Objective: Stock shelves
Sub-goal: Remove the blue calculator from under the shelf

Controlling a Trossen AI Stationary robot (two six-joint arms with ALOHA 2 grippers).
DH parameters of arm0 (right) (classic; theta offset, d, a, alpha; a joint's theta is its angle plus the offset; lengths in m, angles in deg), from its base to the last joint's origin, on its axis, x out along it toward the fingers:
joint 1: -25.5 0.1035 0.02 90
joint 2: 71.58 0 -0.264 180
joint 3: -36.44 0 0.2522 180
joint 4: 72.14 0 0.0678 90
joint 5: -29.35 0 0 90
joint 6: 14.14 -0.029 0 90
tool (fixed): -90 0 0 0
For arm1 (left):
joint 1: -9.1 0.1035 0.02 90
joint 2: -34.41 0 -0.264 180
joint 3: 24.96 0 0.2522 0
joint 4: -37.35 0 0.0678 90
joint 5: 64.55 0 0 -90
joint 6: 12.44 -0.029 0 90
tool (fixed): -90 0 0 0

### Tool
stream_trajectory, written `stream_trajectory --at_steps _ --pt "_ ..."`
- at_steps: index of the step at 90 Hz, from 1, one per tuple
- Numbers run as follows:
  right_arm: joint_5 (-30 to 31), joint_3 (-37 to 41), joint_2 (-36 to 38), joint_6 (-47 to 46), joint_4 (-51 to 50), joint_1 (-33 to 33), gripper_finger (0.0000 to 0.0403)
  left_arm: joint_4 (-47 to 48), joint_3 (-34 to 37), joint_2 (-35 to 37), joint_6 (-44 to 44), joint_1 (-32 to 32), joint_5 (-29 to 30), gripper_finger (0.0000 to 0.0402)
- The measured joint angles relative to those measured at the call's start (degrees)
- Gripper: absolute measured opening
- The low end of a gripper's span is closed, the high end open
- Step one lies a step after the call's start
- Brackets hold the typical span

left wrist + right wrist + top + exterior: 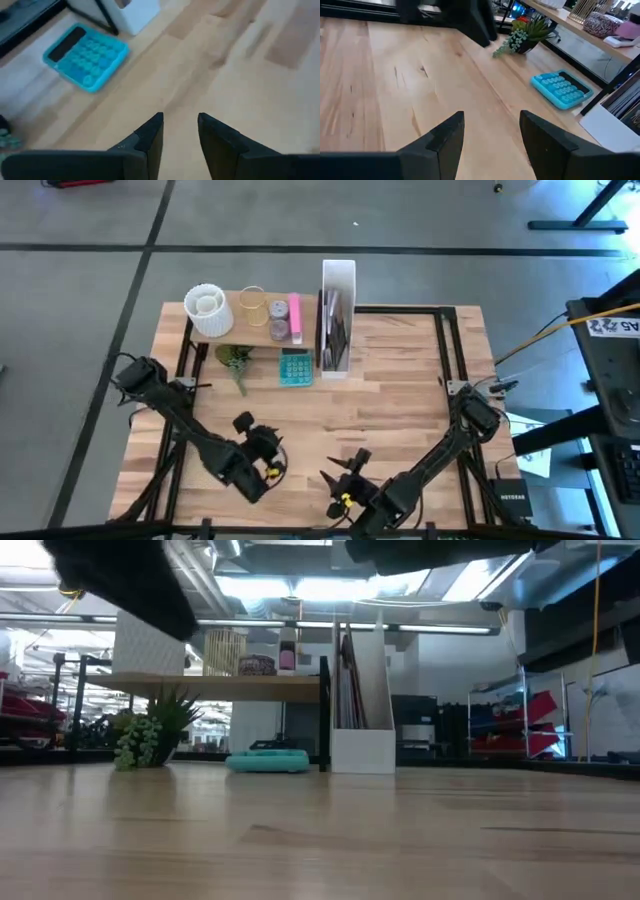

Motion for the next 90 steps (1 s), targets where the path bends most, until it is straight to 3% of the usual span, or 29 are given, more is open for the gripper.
stream_trajectory --at_steps 33,66,90 --pt "-0.9 0.0 0.0 -0.1 0.0 0.9 0.0177 -2.8 0.0 -2.4 -11.2 15.8 -3.0 0.0233" --pt "1.3 -0.1 0.0 -3.2 0.2 3.9 0.0177 -11.9 0.0 -7.7 -22.2 30.0 -7.3 0.0237" --pt "2.4 -0.1 0.0 -3.6 1.6 5.4 0.0177 -13.3 0.0 -9.8 -25.2 38.5 -10.1 0.0237"
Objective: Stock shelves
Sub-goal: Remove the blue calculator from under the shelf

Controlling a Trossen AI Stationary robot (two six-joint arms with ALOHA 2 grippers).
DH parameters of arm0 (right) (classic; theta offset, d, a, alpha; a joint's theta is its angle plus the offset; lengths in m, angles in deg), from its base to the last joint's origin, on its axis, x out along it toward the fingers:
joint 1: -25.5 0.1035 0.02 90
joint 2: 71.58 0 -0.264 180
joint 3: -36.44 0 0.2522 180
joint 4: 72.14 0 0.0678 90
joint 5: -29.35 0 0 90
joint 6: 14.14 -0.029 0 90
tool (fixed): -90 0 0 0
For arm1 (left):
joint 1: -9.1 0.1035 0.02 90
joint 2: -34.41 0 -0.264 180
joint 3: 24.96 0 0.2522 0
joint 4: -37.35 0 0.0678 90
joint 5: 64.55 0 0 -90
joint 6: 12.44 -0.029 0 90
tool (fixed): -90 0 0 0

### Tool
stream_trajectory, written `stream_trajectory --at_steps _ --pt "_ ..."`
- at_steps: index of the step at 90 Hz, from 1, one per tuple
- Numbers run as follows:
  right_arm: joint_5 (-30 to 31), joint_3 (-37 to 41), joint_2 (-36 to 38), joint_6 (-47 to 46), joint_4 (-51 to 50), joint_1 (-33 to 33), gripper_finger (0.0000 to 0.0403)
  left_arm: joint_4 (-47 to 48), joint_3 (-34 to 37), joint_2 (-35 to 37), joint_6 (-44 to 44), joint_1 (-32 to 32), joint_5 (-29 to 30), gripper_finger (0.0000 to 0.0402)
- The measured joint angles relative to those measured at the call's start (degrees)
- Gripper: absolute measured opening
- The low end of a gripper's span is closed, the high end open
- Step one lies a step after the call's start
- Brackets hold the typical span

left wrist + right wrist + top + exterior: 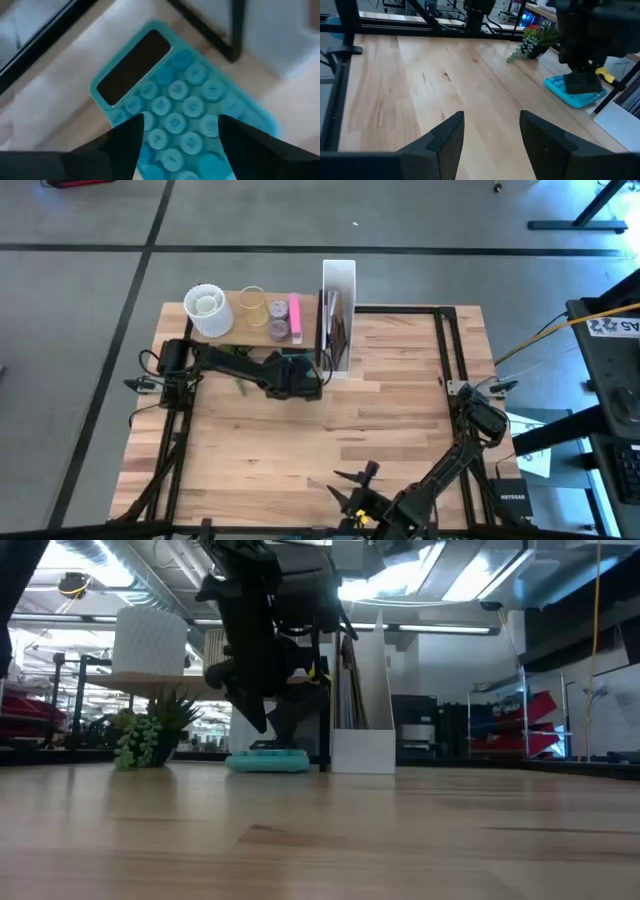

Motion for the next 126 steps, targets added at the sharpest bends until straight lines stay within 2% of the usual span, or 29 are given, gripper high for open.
stream_trajectory --at_steps 18,33,44,67,74,87,107,119,126 --pt "0.0 0.0 0.0 -0.7 0.3 -0.1 0.0177 -2.6 -0.3 -2.3 -3.0 2.5 -6.3 0.0237" --pt "-0.2 0.0 0.0 -1.3 0.4 -0.1 0.0177 -1.2 -0.3 -2.0 -2.6 -1.0 -10.3 0.0237" --pt "-0.6 0.0 0.0 -1.3 0.5 -0.1 0.0177 2.8 -0.2 -0.5 -1.1 -6.6 -15.5 0.0236" --pt "-0.5 0.0 0.0 -1.3 1.0 -0.1 0.0177 6.4 -0.1 1.9 5.1 -20.9 -21.8 0.0236" --pt "-0.2 0.0 0.0 -1.3 1.4 -0.1 0.0177 4.0 0.0 3.4 7.7 -25.8 -25.3 0.0236" --pt "-0.3 0.0 0.0 -4.3 1.5 -0.7 0.0177 -1.2 0.0 7.5 10.3 -33.8 -24.2 0.0236" --pt "-13.0 0.0 0.0 -8.1 1.8 -6.5 0.0177 -0.9 -0.2 12.2 18.3 -43.9 -20.0 0.0237" --pt "-23.0 0.1 0.3 1.9 0.9 -12.1 0.0177 -0.9 0.3 10.8 22.7 -49.6 -15.0 0.0237" --pt "-32.3 0.1 1.1 8.5 1.1 -16.7 0.0177 -1.3 0.9 9.4 27.4 -51.7 -10.1 0.0237"
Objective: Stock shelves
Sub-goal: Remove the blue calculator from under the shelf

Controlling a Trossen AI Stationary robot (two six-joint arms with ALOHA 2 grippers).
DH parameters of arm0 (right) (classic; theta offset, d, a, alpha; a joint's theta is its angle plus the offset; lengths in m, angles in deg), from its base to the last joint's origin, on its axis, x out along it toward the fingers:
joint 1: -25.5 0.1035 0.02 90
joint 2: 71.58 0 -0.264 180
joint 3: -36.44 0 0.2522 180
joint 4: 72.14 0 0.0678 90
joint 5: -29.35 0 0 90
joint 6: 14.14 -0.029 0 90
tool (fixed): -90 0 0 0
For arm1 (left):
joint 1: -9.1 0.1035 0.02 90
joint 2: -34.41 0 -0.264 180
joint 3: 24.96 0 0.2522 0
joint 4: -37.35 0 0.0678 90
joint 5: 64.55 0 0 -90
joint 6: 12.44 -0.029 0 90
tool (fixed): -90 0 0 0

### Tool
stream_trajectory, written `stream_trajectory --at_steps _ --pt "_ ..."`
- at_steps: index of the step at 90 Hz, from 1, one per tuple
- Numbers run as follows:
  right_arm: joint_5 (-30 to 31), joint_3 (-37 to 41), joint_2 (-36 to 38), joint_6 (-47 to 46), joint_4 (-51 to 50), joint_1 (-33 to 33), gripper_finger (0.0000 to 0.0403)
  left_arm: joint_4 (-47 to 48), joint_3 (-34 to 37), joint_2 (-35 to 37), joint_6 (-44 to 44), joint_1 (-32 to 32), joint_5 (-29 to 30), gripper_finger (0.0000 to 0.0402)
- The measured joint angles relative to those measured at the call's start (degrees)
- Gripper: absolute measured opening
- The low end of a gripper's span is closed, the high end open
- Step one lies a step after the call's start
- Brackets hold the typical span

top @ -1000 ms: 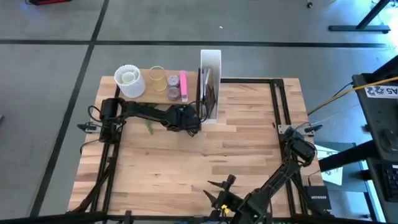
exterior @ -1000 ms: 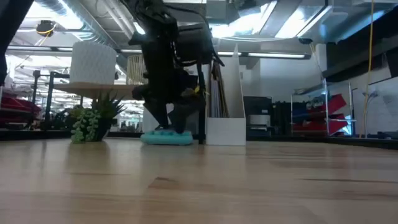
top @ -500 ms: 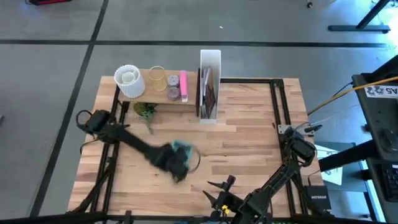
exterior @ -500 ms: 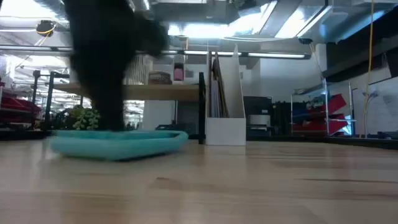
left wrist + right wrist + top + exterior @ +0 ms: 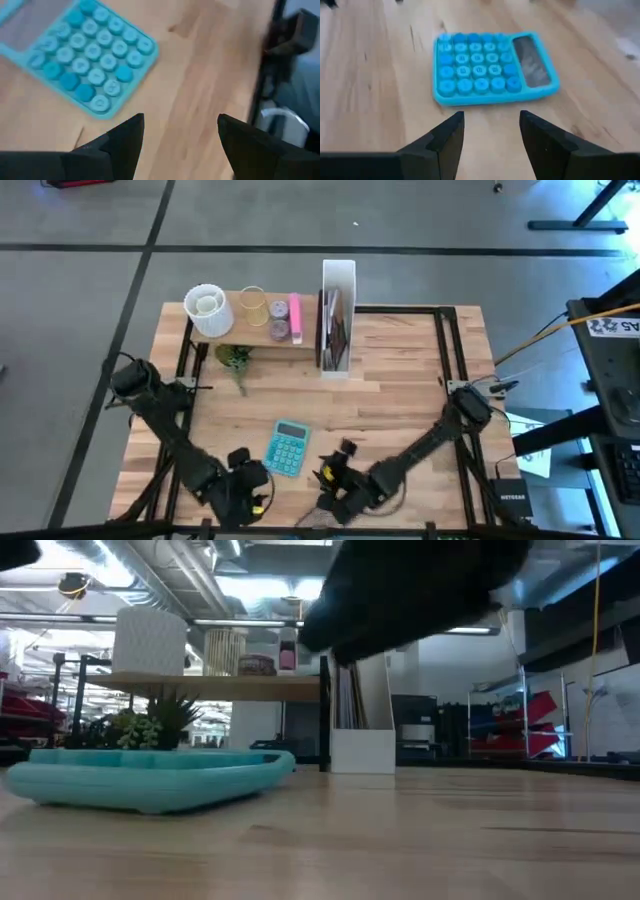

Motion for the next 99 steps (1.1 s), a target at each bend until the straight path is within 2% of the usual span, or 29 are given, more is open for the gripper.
stream_trajectory --at_steps 10,17,35,43,60,76,83,99 --pt "-14.7 -0.1 0.1 7.8 0.0 -7.5 0.0177 0.4 2.4 -2.2 5.5 -1.4 3.4 0.0237" --pt "-22.2 0.0 -0.2 10.6 -0.2 -12.3 0.0177 0.1 4.1 -3.3 8.8 -1.7 3.9 0.0237" --pt "-32.8 0.0 0.2 11.8 0.1 -21.0 0.0177 -2.2 8.7 -6.1 13.4 -1.4 4.5 0.0237" --pt "-39.3 0.3 0.2 11.7 0.3 -23.9 0.0177 -4.0 10.7 -6.8 14.1 -1.1 4.8 0.0237" --pt "-53.1 8.0 0.3 6.4 11.7 -28.7 0.0177 -9.0 13.9 -6.7 14.0 -1.1 8.1 0.0237" --pt "-60.3 18.3 0.5 -3.9 30.4 -29.3 0.0177 -11.0 15.7 -6.7 14.5 -0.8 10.5 0.0237" --pt "-61.0 20.8 0.4 -8.3 38.4 -28.0 0.0177 -11.0 16.1 -6.7 14.5 -0.4 10.4 0.0237" --pt "-59.8 21.0 0.3 -9.3 42.3 -24.5 0.0177 -11.1 16.1 -6.7 13.0 0.7 10.6 0.0237"
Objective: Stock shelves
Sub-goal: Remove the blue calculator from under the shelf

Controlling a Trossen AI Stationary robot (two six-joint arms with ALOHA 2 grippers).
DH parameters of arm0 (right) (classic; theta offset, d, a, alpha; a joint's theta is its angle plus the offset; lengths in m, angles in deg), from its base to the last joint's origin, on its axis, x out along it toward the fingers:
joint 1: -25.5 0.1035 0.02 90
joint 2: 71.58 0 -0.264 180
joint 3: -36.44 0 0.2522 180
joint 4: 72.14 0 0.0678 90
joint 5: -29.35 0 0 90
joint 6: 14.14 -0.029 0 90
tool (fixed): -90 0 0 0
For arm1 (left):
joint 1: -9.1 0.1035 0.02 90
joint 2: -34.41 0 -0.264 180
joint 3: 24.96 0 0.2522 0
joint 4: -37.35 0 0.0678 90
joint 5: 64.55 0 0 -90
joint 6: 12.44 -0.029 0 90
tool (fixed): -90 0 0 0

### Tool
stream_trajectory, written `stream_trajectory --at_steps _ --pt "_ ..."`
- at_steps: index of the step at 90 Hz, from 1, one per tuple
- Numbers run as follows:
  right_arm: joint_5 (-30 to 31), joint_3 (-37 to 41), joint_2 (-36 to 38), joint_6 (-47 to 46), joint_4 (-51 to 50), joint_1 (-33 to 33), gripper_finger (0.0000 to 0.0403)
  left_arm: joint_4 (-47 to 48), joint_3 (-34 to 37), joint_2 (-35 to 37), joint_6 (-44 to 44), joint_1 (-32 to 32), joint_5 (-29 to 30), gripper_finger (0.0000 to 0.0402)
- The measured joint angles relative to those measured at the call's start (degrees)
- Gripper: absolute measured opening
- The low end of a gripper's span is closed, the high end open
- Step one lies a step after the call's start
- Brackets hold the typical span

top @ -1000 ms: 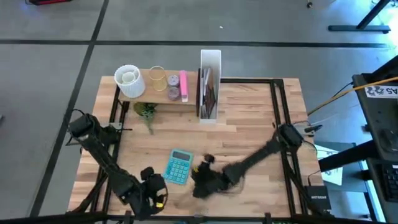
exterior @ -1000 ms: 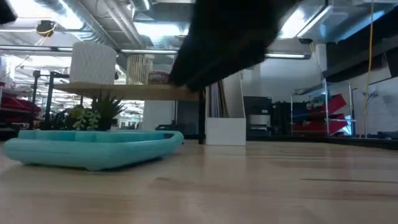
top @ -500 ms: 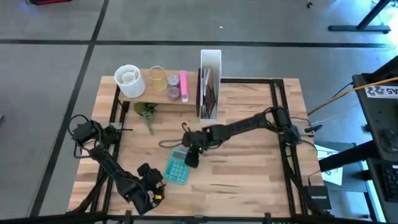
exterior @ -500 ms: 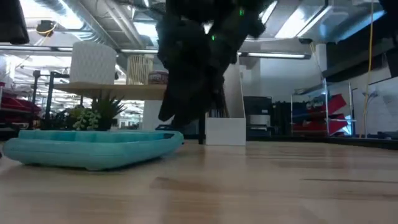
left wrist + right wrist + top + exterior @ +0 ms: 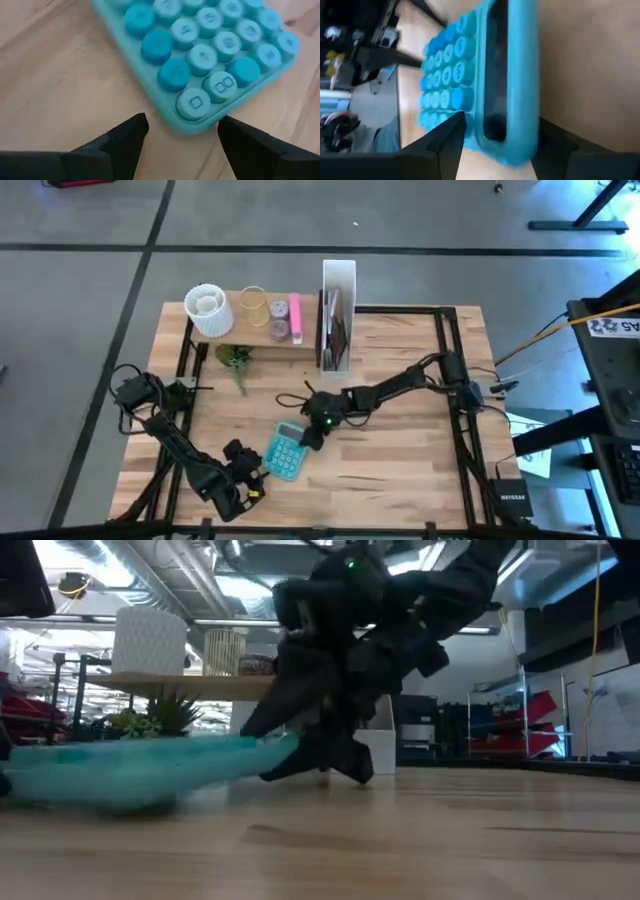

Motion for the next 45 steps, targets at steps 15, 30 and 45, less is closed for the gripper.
stream_trajectory --at_steps 15,30,45 --pt "1.3 -1.6 0.0 2.3 1.4 2.3 0.0164 0.1 0.1 0.0 0.1 1.0 1.2 0.0237" --pt "-0.9 -2.8 0.3 4.2 1.1 1.9 0.0072 -0.2 0.2 1.0 0.3 0.3 0.6 0.0237" --pt "-6.9 -2.9 6.0 8.2 -14.0 2.0 0.007 1.2 -0.7 3.7 0.6 -2.2 -0.5 0.0237"
